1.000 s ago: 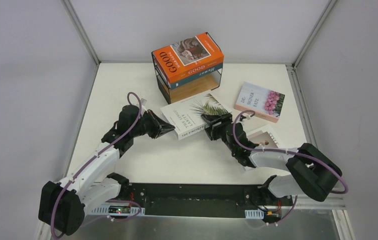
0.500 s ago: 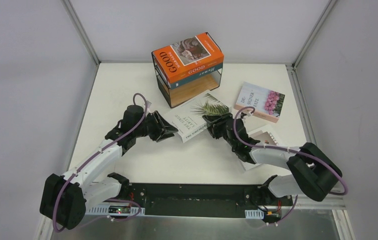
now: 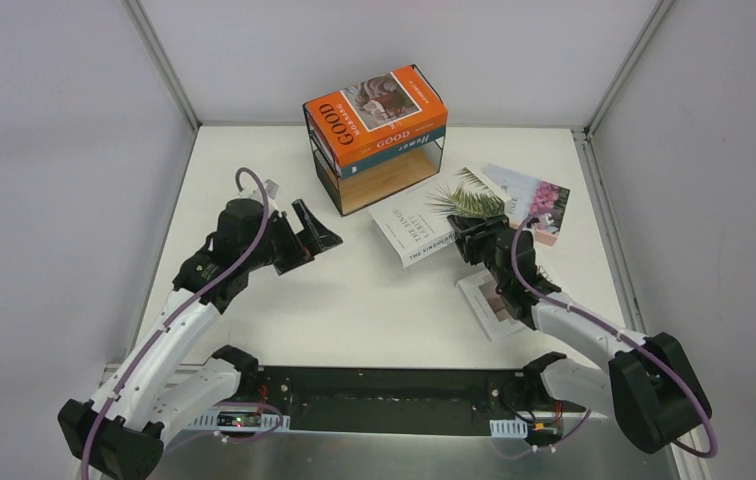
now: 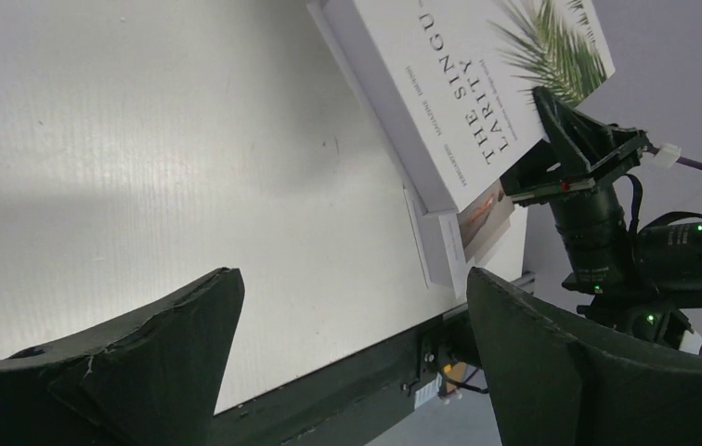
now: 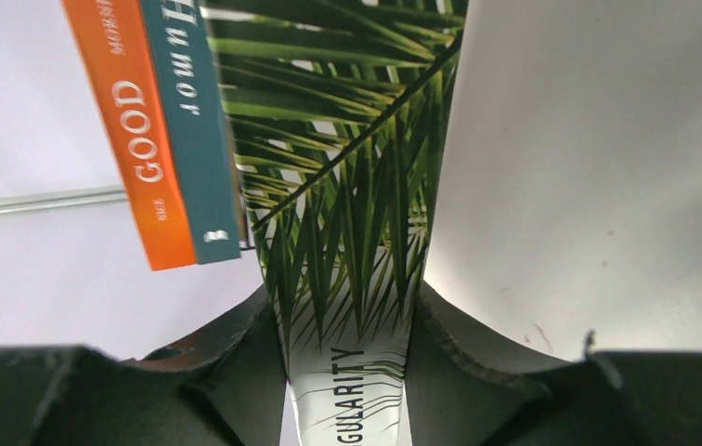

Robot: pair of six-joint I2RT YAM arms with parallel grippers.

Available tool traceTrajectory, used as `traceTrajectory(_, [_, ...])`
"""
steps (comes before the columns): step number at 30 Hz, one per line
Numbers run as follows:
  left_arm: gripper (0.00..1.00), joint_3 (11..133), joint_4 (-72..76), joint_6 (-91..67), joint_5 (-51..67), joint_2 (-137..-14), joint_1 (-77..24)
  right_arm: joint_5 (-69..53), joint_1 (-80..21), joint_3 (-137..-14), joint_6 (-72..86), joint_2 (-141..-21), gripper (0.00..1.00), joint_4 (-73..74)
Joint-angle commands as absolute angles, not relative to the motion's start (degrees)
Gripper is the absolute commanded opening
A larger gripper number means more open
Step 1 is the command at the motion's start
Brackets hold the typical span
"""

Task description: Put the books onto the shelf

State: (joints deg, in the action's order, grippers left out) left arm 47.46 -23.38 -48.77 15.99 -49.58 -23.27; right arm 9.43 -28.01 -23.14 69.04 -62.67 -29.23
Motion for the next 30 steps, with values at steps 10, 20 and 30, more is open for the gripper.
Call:
traceTrajectory(10, [0.93,45.9,-28.8,-49.0,7.9,-38.6,-23.2,3.0,-27.5,-26.2,70.9,-87.0,0.0,-67.2])
traceTrajectory(20, [0.93,44.5,-30.6,-50.8,7.9,-34.4,-23.2,3.6,-27.6,-33.3,72.2,-97.0,0.0,-69.5])
traceTrajectory(30, [0.92,44.4,-33.2,-51.7,7.4,-31.5,-23.2,3.7,-27.7,-39.1,75.3,-106.4,0.0,-73.4])
